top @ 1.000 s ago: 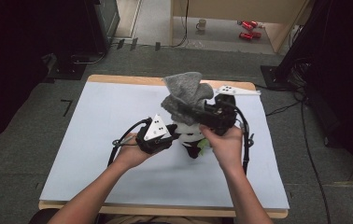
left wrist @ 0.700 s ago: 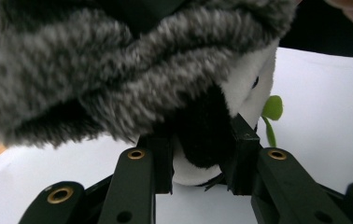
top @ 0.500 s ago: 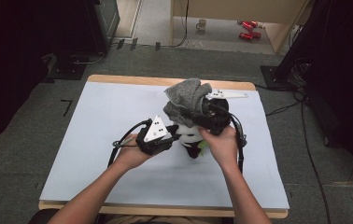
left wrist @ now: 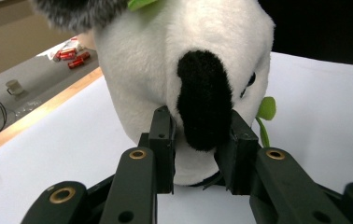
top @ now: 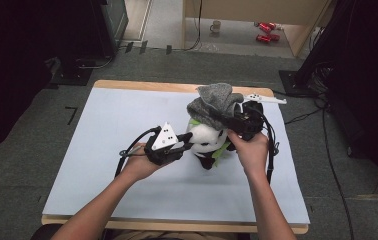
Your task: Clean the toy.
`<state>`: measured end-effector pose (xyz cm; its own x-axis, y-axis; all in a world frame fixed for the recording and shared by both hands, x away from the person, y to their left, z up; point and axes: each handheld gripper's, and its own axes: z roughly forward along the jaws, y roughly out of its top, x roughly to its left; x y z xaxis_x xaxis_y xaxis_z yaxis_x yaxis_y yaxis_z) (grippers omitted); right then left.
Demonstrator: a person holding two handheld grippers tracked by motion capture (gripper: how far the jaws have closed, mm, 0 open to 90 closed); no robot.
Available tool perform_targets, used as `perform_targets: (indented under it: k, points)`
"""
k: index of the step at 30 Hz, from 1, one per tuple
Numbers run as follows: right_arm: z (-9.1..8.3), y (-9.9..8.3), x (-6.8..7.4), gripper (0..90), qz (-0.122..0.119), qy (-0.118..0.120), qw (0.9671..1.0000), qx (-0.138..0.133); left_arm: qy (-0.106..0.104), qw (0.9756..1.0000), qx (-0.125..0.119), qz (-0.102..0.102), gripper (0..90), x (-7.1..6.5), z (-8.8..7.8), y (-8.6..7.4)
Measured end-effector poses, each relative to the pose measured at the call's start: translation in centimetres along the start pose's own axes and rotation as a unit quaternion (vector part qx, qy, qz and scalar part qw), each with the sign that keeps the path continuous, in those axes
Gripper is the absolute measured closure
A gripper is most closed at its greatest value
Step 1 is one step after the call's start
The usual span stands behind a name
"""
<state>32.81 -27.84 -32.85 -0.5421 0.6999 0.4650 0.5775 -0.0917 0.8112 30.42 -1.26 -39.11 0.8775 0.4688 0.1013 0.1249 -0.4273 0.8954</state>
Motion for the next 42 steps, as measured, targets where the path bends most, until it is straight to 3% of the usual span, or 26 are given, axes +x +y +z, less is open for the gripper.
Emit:
perform_targets:
  k: [7,9,11,15,20,23,25,28,32,33,35,36,42]
  points:
    - [-0.5,0.1,-0.4,79.7,0.003,-0.008,0.9999,-0.009,-0.007,0.9999,0.003,-0.012,71.6,0.7,-0.3,-0.5]
    - [-0.7,0.0,-0.7,79.5,0.003,-0.023,0.9996,-0.013,-0.009,0.9995,0.005,-0.028,72.1,1.3,-0.5,-0.8]
    - [-0.7,-0.2,-1.4,79.4,0.024,-0.020,0.9995,-0.009,-0.012,0.9988,0.006,-0.047,72.4,1.8,-0.7,-1.1]
    - [0.3,-1.2,-3.2,79.4,0.061,0.003,0.9981,-0.009,-0.011,0.9982,0.010,-0.058,74.0,2.3,-0.9,-1.4]
    - [0.8,-2.0,-4.9,79.3,0.084,-0.011,0.9963,0.007,-0.007,0.9965,0.010,-0.083,75.2,3.4,-1.2,-2.2]
    - [1.7,-3.0,-6.0,79.4,0.104,-0.007,0.9944,0.022,-0.002,0.9944,0.014,-0.104,75.9,4.3,-1.4,-2.8]
    - [2.3,-3.6,-6.7,79.4,0.100,-0.018,0.9941,0.037,-0.001,0.9930,0.015,-0.117,76.1,4.9,-1.4,-3.2]
    - [2.5,-3.9,-7.2,79.4,0.108,-0.007,0.9935,0.035,0.001,0.9910,0.013,-0.133,76.7,5.5,-1.4,-3.8]
    - [2.1,-3.7,-6.9,79.2,0.079,-0.039,0.9954,0.039,0.003,0.9895,0.014,-0.144,77.3,5.8,-1.6,-4.4]
    - [2.0,-3.6,-7.0,79.2,0.071,-0.057,0.9951,0.039,0.006,0.9891,0.016,-0.146,77.3,5.9,-1.6,-4.6]
    - [1.7,-3.3,-7.0,79.4,0.049,-0.106,0.9920,0.047,0.016,0.9865,0.024,-0.161,77.8,6.6,-1.9,-5.1]
    - [1.4,-3.1,-7.1,79.4,0.049,-0.119,0.9905,0.049,0.019,0.9852,0.026,-0.168,78.0,6.9,-2.0,-5.4]
    - [0.1,-2.5,-7.2,79.1,0.055,-0.109,0.9918,0.038,0.025,0.9727,0.039,-0.227,79.1,8.5,-2.7,-7.4]
